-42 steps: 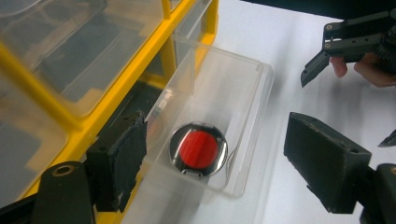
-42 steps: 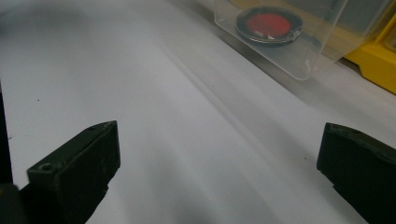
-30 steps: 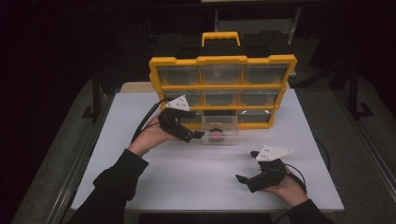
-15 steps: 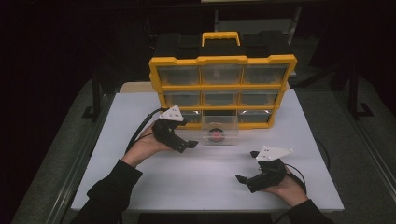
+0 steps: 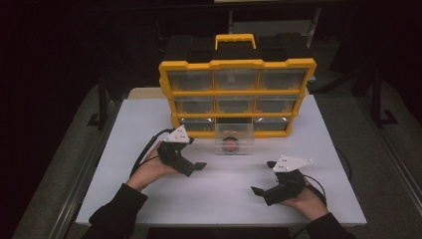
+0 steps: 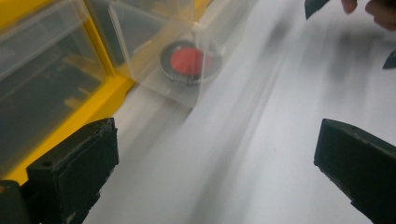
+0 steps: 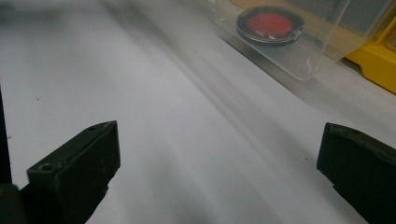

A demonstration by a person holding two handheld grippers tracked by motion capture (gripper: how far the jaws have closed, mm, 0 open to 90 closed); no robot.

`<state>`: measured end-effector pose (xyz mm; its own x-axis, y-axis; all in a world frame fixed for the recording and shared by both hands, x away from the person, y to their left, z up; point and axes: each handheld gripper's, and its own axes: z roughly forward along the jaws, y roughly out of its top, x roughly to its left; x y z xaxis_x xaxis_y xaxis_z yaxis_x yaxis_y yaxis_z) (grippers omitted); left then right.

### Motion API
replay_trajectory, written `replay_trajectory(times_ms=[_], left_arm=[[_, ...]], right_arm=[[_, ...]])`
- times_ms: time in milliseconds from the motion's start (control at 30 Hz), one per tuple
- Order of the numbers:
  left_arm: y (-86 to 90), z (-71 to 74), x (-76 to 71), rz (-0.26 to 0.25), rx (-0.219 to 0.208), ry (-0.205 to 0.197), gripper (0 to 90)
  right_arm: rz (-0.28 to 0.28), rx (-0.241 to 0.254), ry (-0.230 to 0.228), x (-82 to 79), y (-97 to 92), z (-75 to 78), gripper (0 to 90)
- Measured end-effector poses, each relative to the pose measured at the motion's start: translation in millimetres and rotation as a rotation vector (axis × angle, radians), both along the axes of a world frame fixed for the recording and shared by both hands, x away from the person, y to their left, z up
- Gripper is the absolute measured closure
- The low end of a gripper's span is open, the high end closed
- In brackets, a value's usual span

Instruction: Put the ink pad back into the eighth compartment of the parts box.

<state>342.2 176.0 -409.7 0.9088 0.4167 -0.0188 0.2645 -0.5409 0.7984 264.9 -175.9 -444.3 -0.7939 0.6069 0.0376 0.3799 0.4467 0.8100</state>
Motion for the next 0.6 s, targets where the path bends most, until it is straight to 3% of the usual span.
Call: replay_trajectory(times_ms=[233, 600], left_arm=[[10.9, -12.1, -13.1, 0.008, -0.009, -0.011, 0.0], [34.5, -16.5, -27.7, 0.036, -0.046, -0.030, 0.0]], right_arm=[[0.001, 0.001, -0.001, -0.2, -0.1, 0.1, 0.0], [0.002, -0.001, 0.000, -0.5, 0.2, 0.0, 0.0]])
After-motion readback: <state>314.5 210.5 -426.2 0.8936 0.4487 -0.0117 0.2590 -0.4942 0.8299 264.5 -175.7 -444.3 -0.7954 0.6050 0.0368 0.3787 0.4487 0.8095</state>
